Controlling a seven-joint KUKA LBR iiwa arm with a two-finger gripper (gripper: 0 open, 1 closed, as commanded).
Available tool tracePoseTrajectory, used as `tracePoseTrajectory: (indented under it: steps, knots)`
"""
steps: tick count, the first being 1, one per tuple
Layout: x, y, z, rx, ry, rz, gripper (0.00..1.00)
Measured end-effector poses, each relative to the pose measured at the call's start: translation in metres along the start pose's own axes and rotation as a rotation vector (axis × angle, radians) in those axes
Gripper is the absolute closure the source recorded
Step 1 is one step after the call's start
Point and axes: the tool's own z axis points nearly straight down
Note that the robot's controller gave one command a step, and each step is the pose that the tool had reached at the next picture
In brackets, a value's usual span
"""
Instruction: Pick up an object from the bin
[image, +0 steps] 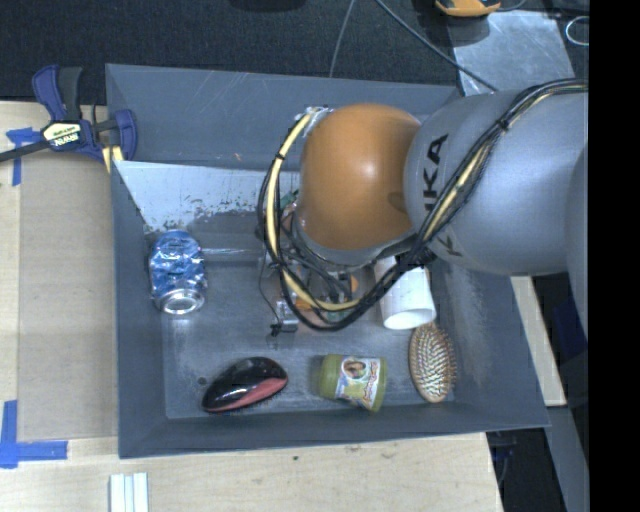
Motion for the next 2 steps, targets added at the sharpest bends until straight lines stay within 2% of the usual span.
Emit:
tracePoseTrajectory:
  steps: [1,2]
  knots:
    - [-0.057,-0.071,0.025,0.003,-0.005,0.019,0.00]
    - [-0.083,-0.018,0.091,0.002,-0.006,-0.164,0.00]
